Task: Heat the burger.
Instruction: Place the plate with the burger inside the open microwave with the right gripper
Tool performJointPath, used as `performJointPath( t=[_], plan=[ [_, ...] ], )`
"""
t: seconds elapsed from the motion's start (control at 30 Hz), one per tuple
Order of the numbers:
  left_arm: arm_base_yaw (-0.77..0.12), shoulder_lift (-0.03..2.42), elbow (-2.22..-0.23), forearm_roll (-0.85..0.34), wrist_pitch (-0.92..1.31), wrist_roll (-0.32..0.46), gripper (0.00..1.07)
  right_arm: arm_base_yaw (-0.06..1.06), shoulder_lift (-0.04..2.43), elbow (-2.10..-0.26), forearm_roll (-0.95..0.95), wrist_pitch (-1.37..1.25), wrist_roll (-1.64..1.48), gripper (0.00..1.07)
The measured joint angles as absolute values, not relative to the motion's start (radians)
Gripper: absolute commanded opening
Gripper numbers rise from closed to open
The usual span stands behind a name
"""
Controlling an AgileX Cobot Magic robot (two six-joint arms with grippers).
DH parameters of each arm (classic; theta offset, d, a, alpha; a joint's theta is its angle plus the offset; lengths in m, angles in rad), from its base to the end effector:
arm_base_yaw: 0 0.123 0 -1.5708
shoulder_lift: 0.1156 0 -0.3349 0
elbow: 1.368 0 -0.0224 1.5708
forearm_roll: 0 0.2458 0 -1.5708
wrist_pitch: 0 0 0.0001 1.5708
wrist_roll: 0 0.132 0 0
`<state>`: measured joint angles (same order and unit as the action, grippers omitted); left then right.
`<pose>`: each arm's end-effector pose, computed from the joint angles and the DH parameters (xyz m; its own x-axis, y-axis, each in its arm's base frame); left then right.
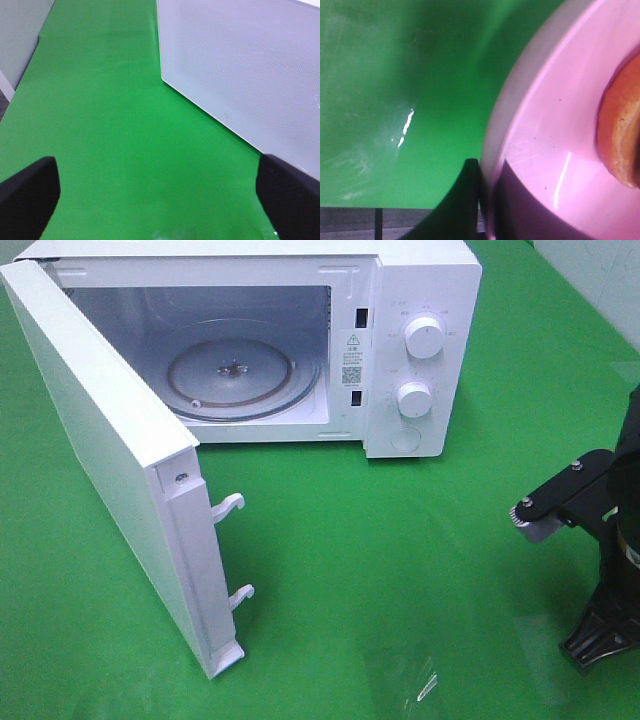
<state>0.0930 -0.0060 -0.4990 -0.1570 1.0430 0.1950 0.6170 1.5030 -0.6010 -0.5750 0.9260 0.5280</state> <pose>-0.0217 -0.0199 0.2590 -0.4227 0.0752 -0.9031 0.0786 0.9958 0.0461 0.1889 0.0636 0.1756 -0.8887 -0.4582 0.0155 -0.4174 0.7946 -0.4409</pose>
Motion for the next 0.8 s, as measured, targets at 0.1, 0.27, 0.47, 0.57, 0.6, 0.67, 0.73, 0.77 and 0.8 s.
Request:
performJointPath(
  t=[0.1,0.27,0.47,0.57,0.6,0.67,0.73,0.77,0.8],
  plan=[
    [0.093,-0.006,-0.499,-0.157,1.043,0.195,1.0,0.675,1.503,-0.589,-0.583,0.928,0.546,0.01],
    [0.093,-0.006,-0.499,-0.157,1.043,0.195,1.0,0.752,1.503,-0.588,-0.589,0.948,0.553,0.0],
    [0.093,-0.006,-0.499,-0.157,1.043,0.195,1.0,0.81,1.503,-0.588,-0.608,0.965,0.554,0.0],
    [0.093,-0.006,-0.499,-0.157,1.043,0.195,1.0,0.864,1.503,-0.588,-0.613,0.967,0.554,0.0],
    [0.093,-0.006,-0.499,-0.157,1.043,0.195,1.0,0.864,1.503,-0.588,-0.613,0.967,0.554,0.0],
    [0.093,-0.006,-0.499,-0.157,1.043,0.195,1.0,0.927,1.503,-0.587,-0.627,0.967,0.554,0.0],
    [0.093,-0.006,-0.499,-0.157,1.043,0.195,1.0,0.94,1.503,-0.587,-0.632,0.967,0.554,0.0],
    [0.093,-0.006,-0.499,-0.157,1.043,0.195,1.0,0.94,1.503,-0.587,-0.632,0.967,0.554,0.0],
    [0.093,-0.006,-0.499,-0.157,1.043,0.195,1.0,0.967,1.503,-0.587,-0.639,0.97,0.554,0.0]
  ],
)
